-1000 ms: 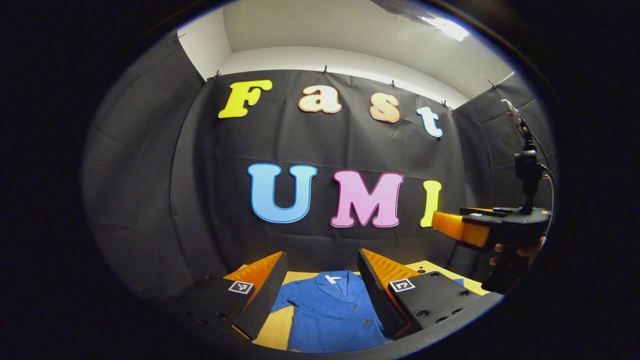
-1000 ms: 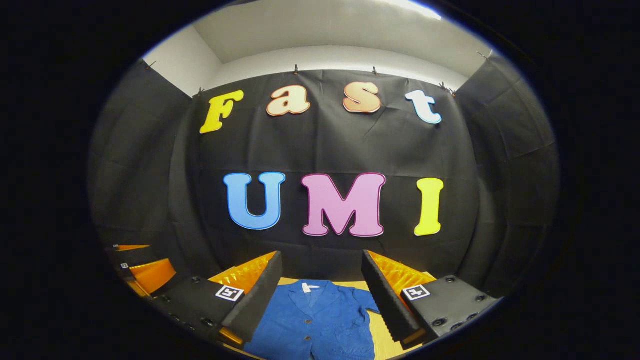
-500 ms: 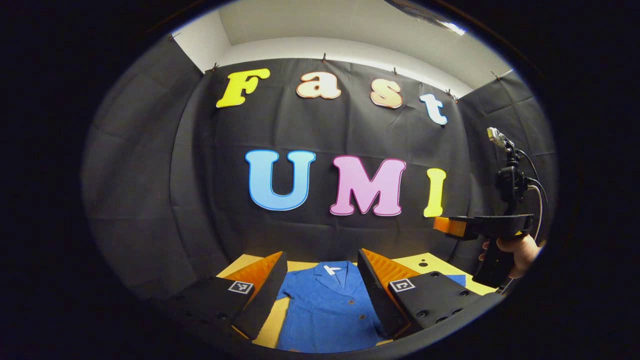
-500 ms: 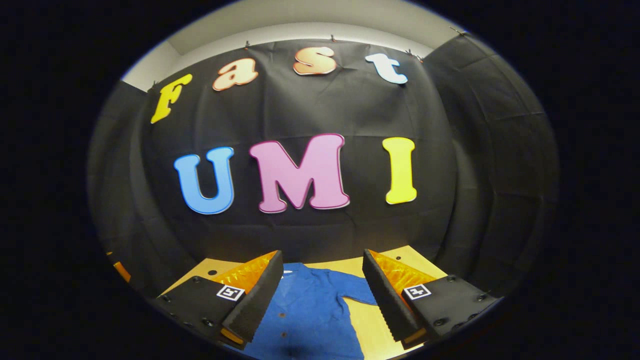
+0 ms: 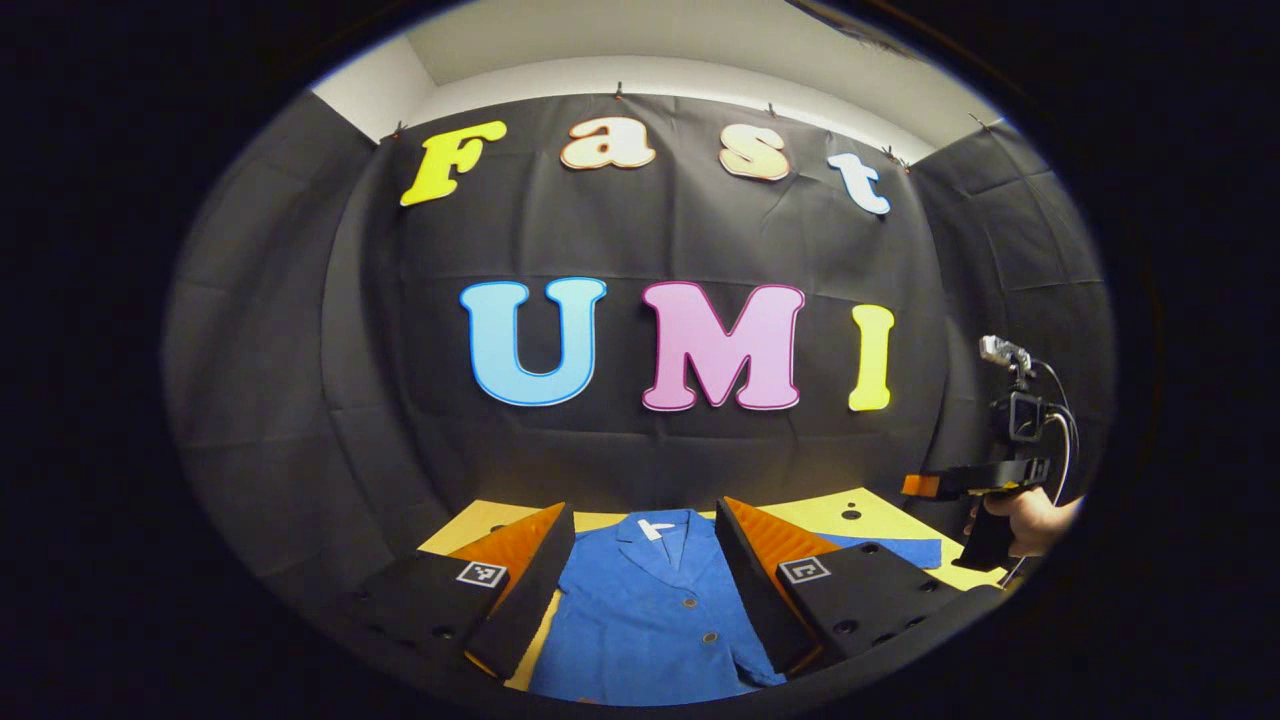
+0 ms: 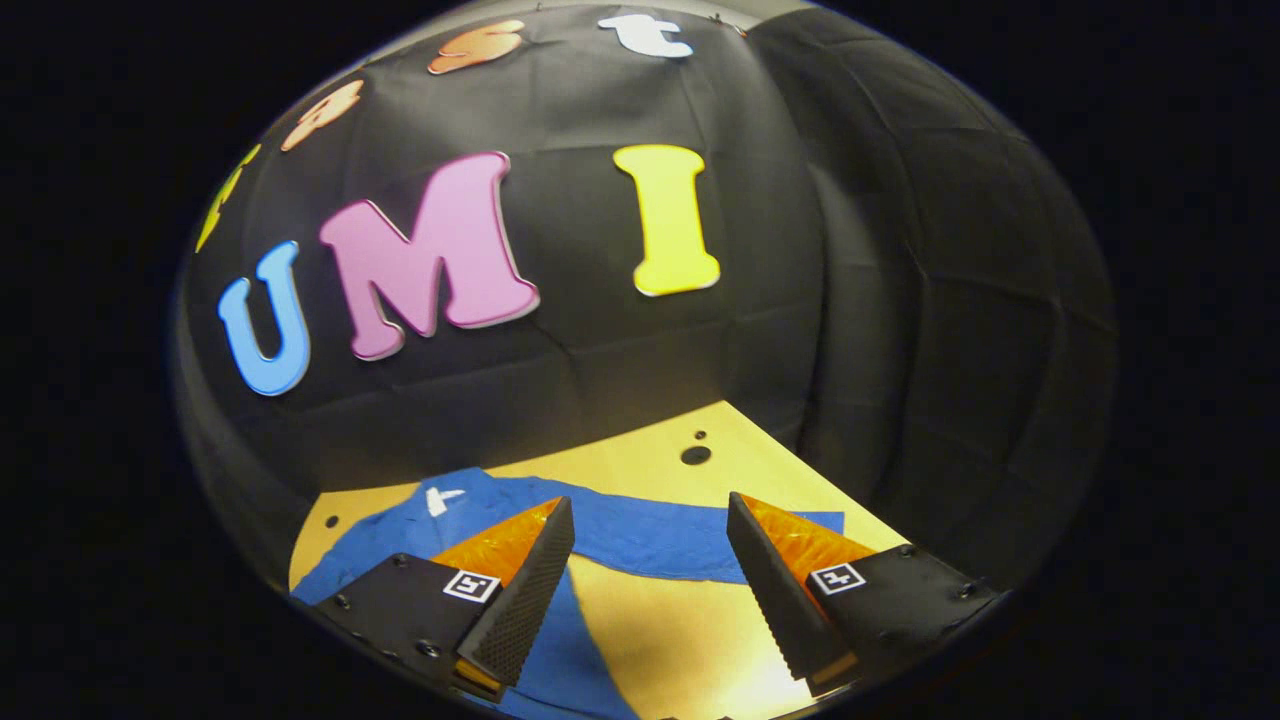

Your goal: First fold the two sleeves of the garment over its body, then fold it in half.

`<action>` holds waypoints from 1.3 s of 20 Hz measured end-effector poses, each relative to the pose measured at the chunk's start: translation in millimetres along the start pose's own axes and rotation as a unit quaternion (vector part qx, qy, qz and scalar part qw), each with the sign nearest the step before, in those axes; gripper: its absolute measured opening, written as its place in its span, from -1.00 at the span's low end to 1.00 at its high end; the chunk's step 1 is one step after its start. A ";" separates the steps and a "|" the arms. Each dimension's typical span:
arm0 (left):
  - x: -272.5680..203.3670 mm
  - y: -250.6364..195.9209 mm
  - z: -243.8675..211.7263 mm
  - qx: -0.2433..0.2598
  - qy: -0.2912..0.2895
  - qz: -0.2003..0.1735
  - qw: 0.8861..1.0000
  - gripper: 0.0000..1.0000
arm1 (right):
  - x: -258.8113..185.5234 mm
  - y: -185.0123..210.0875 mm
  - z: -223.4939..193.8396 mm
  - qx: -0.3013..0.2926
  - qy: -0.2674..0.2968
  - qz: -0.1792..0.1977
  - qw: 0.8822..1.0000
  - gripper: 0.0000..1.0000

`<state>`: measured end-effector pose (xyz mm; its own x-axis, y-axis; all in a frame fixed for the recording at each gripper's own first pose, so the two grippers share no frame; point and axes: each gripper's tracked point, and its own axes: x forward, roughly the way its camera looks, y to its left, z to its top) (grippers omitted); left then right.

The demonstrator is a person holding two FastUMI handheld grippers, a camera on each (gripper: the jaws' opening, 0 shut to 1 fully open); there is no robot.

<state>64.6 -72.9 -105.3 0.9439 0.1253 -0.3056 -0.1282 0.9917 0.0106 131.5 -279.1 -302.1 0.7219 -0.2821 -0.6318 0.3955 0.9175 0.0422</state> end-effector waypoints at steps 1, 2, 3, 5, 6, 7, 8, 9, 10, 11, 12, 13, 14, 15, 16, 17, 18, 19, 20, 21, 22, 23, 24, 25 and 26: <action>5.8 -6.3 -0.7 0.004 0.002 -0.005 1.000 0.62 | 12.4 -13.9 -9.5 0.006 0.015 -0.011 1.000 0.94; 10.8 -13.8 -2.1 0.009 0.005 -0.011 1.000 0.62 | 25.3 -20.4 -20.1 0.015 0.033 -0.019 0.999 0.93; 14.8 -21.7 -5.7 0.013 0.012 -0.018 1.000 0.62 | 38.6 -29.1 -31.7 0.026 0.049 -0.026 0.998 0.94; 21.1 -36.6 -13.7 0.023 0.026 -0.031 0.999 0.62 | 61.6 -57.2 -51.9 0.040 0.076 -0.055 0.995 0.94; 24.0 -44.0 -16.6 0.024 0.031 -0.038 0.999 0.63 | 67.6 -75.8 -63.0 0.045 0.091 -0.070 0.992 0.94; 25.2 -50.4 -19.9 0.023 0.036 -0.044 0.998 0.62 | 74.8 -92.5 -75.5 0.045 0.109 -0.087 0.989 0.94; 26.3 -56.1 -23.0 0.023 0.041 -0.048 0.998 0.62 | 79.9 -105.7 -88.2 0.045 0.133 -0.102 0.985 0.94; 27.2 -58.8 -24.3 0.023 0.044 -0.050 0.998 0.63 | 83.2 -116.5 -101.7 0.047 0.160 -0.114 0.979 0.94; 28.9 -60.2 -25.2 0.024 0.046 -0.051 0.997 0.65 | 87.5 -123.0 -112.9 0.049 0.180 -0.121 0.975 0.95; 29.2 -61.6 -27.4 0.024 0.050 -0.052 0.997 0.62 | 93.4 -128.8 -120.7 0.053 0.194 -0.129 0.971 0.96; 30.8 -60.7 -29.1 0.024 0.052 -0.050 0.997 0.62 | 100.4 -136.4 -128.6 0.056 0.207 -0.136 0.967 0.97; 31.4 -59.1 -30.7 0.024 0.055 -0.045 0.997 0.62 | 103.8 -143.2 -135.5 0.057 0.219 -0.143 0.963 0.82; 32.1 -57.9 -32.3 0.024 0.058 -0.041 0.997 0.62 | 106.3 -147.2 -141.4 0.060 0.233 -0.150 0.959 0.97; 31.8 -56.6 -33.7 0.024 0.060 -0.037 0.997 0.62 | 111.0 -149.7 -145.9 0.062 0.241 -0.155 0.956 0.97; 31.8 -55.6 -34.0 0.027 0.062 -0.035 0.997 0.62 | 114.5 -150.8 -147.4 0.062 0.245 -0.161 0.954 0.98; 30.2 -54.8 -32.9 0.035 0.061 -0.032 0.997 0.62 | 118.1 -153.3 -148.5 0.058 0.248 -0.167 0.953 0.98; 30.5 -53.5 -30.6 0.046 0.058 -0.029 0.997 0.62 | 118.7 -152.4 -151.7 0.059 0.253 -0.171 0.951 0.82; 30.2 -52.4 -30.6 0.055 0.055 -0.027 0.997 0.62 | 120.0 -148.2 -157.3 0.069 0.264 -0.168 0.947 0.98; 30.5 -52.5 -29.5 0.061 0.054 -0.026 0.996 0.62 | 120.1 -151.0 -163.8 0.081 0.278 -0.163 0.943 0.97; 29.6 -51.2 -28.9 0.064 0.053 -0.026 0.996 0.62 | 116.9 -153.0 -167.8 0.082 0.298 -0.162 0.937 0.97; 28.4 -49.3 -26.6 0.066 0.051 -0.020 0.996 0.62 | 126.1 -154.5 -163.1 0.078 0.275 -0.161 0.945 0.95; 26.5 -47.5 -23.3 0.069 0.044 -0.012 0.997 0.63 | 122.5 -152.1 -167.9 0.061 0.291 -0.155 0.942 0.94; 26.5 -48.3 -21.1 0.070 0.039 -0.011 0.997 0.62 | 124.4 -152.7 -166.8 0.049 0.289 -0.160 0.943 0.76; 26.4 -49.0 -19.7 0.070 0.037 -0.011 0.997 0.62 | 125.0 -152.6 -172.4 0.044 0.293 -0.162 0.941 0.79; 26.3 -49.9 -20.9 0.071 0.036 -0.010 0.997 0.62 | 126.7 -151.7 -171.2 0.044 0.293 -0.163 0.941 0.75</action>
<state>89.5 -119.8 -133.7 0.9207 0.1073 -0.3753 -0.0593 0.9888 0.1371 65.8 -406.0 -521.0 0.1278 -0.3179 -0.9395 0.6062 0.7747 -0.1797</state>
